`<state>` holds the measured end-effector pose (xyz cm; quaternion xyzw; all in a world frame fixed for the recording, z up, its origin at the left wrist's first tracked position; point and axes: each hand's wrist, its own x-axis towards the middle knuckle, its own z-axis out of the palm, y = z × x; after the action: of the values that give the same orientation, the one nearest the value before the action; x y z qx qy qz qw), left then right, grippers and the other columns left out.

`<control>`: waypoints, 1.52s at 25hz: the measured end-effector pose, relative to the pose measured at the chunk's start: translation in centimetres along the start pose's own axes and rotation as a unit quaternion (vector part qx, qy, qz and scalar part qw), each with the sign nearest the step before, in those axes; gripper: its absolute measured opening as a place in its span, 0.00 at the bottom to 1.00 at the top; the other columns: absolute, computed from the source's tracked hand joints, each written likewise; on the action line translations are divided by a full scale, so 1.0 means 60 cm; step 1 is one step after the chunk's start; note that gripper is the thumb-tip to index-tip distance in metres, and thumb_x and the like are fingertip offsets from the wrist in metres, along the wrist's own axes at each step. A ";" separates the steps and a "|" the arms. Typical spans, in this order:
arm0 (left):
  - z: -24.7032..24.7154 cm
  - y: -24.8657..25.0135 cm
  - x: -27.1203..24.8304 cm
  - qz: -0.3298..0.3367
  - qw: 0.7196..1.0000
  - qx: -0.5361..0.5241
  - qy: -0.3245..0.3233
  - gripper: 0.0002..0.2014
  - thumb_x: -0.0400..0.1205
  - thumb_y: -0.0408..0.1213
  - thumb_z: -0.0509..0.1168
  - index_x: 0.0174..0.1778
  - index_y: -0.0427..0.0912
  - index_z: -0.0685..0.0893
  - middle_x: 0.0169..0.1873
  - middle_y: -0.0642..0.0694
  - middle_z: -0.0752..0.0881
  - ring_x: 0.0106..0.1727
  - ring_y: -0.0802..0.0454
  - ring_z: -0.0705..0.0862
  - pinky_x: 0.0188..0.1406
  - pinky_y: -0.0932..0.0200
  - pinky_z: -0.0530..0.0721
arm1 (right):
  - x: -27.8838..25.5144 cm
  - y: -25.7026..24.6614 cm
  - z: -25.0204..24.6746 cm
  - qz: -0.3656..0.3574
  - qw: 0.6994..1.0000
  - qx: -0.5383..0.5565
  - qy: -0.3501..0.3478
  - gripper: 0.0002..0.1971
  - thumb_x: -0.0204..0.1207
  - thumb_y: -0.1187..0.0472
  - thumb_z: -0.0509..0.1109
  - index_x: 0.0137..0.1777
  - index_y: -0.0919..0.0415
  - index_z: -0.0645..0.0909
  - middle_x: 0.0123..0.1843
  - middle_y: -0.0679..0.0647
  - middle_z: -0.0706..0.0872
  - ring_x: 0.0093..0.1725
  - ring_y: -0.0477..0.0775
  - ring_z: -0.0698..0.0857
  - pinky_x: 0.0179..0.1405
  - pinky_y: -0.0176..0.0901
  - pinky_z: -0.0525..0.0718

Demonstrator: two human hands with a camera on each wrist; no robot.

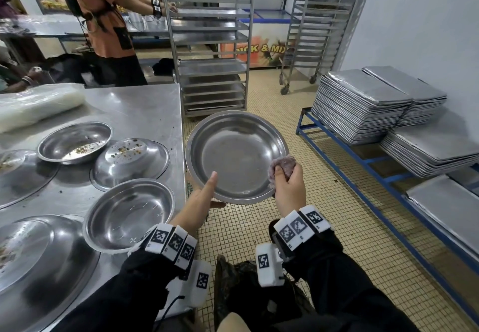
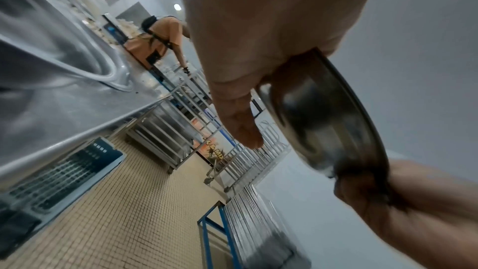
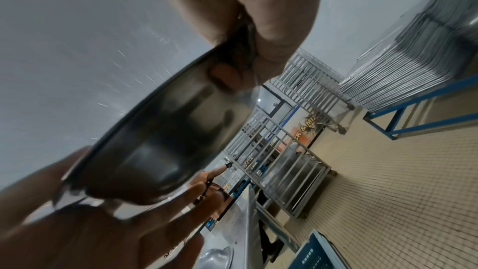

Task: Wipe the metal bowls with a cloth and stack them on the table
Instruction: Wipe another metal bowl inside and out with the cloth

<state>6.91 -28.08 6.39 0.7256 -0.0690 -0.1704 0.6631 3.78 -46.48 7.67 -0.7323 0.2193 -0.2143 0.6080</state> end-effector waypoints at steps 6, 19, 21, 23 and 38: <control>-0.045 0.012 0.018 0.027 0.992 -0.123 0.001 0.50 0.65 0.74 0.66 0.76 0.45 0.67 0.63 0.38 0.82 0.58 0.38 0.86 0.50 0.35 0.88 | 0.059 -0.010 -0.061 0.025 0.992 -0.073 -0.101 0.11 0.82 0.54 0.62 0.60 0.57 0.78 0.52 0.54 0.87 0.49 0.54 0.87 0.52 0.50 0.86; -0.028 0.017 -0.001 0.052 0.982 -0.133 0.123 0.17 0.89 0.44 0.49 0.54 0.47 0.84 0.48 0.42 0.89 0.52 0.44 0.87 0.52 0.46 0.83 | 0.002 0.000 -0.053 -0.031 0.984 -0.059 -0.167 0.13 0.86 0.49 0.53 0.66 0.47 0.71 0.50 0.40 0.81 0.52 0.44 0.82 0.47 0.35 0.78; -0.024 0.026 -0.001 0.013 0.970 -0.177 0.166 0.15 0.89 0.43 0.50 0.48 0.45 0.81 0.44 0.41 0.85 0.46 0.45 0.84 0.52 0.43 0.83 | -0.001 0.011 -0.055 -0.095 0.976 -0.092 -0.171 0.17 0.86 0.52 0.54 0.72 0.50 0.69 0.56 0.44 0.81 0.57 0.45 0.82 0.56 0.39 0.79; -0.025 0.030 -0.002 -0.021 0.965 -0.194 0.176 0.14 0.89 0.41 0.50 0.45 0.43 0.79 0.41 0.40 0.83 0.42 0.45 0.83 0.48 0.44 0.84 | -0.003 0.029 -0.058 -0.207 0.949 -0.161 -0.173 0.21 0.84 0.57 0.58 0.76 0.50 0.65 0.62 0.47 0.77 0.57 0.44 0.80 0.58 0.35 0.79; -0.042 0.044 0.005 0.095 0.975 0.161 0.122 0.23 0.86 0.59 0.48 0.59 0.43 0.73 0.54 0.40 0.78 0.56 0.40 0.80 0.58 0.45 0.81 | -0.008 0.015 -0.038 -0.273 0.935 -0.194 -0.114 0.06 0.81 0.66 0.64 0.55 0.64 0.80 0.50 0.49 0.74 0.47 0.40 0.77 0.49 0.21 0.77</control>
<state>8.40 -26.13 9.09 0.8284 -0.0823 -0.0035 0.5541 2.00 -48.16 7.16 -0.8872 -0.0225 -0.2403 0.3932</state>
